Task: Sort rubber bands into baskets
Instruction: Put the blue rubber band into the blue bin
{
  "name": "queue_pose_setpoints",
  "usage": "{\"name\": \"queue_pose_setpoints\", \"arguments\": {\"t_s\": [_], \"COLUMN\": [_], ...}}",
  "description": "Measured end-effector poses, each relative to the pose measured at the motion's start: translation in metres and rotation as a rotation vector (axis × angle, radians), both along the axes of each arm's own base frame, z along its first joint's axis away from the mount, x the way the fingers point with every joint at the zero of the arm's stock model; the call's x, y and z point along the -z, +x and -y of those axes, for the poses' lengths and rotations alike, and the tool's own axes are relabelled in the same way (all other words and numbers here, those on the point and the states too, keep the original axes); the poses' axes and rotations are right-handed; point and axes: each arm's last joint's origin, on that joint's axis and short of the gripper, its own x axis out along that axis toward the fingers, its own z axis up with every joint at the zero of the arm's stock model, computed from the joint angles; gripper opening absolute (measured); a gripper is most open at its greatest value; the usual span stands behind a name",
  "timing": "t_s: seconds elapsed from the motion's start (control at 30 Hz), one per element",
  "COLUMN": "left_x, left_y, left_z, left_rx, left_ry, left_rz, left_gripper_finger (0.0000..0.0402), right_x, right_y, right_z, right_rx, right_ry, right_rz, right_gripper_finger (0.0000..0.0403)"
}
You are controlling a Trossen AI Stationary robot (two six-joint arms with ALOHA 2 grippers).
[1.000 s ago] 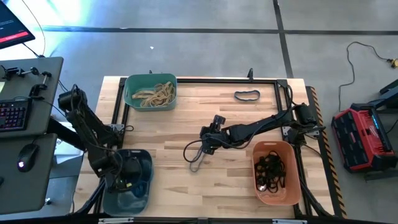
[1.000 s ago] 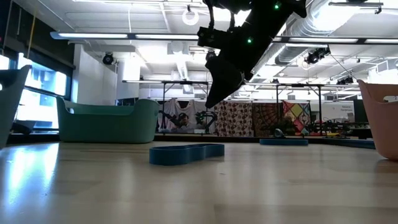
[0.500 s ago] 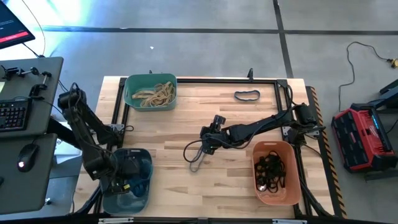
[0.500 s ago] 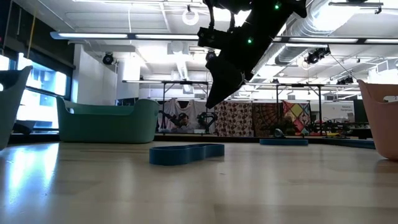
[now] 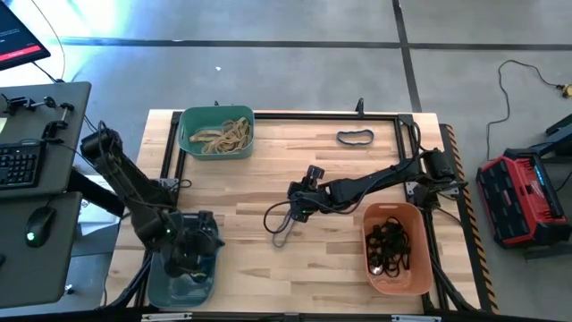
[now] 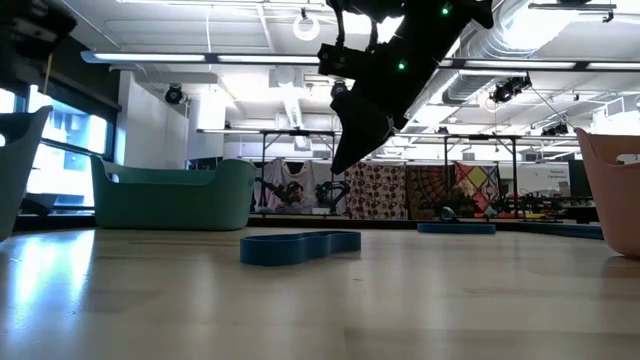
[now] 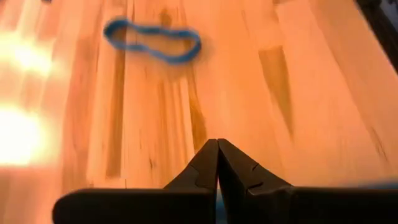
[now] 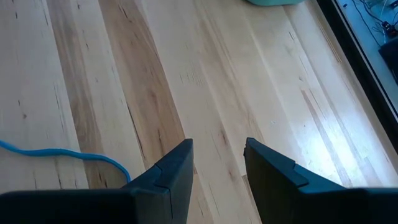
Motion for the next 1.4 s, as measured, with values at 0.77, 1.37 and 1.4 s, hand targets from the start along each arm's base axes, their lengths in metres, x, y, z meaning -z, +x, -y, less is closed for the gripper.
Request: {"name": "queue_pose_setpoints", "arguments": {"t_s": [0.77, 1.37, 1.4], "left_x": [0.002, -0.001, -0.004], "left_y": [-0.006, -0.027, -0.027], "left_z": [0.003, 0.012, 0.013], "left_rx": [0.012, -0.113, -0.1], "left_ry": [0.001, -0.028, -0.043], "left_rz": [-0.308, -0.041, -0.016], "left_gripper_finger": [0.0, 0.0, 0.0], "right_x": [0.001, 0.003, 0.002], "right_y": [-0.002, -0.019, -0.019], "right_z": [0.0, 0.026, 0.033], "right_rx": [0.0, 0.152, 0.162], "right_ry": [-0.004, -0.033, -0.031], "right_rz": [-0.023, -0.166, -0.167], "right_gripper_finger": [0.0133, 0.0128, 0.0125]}}
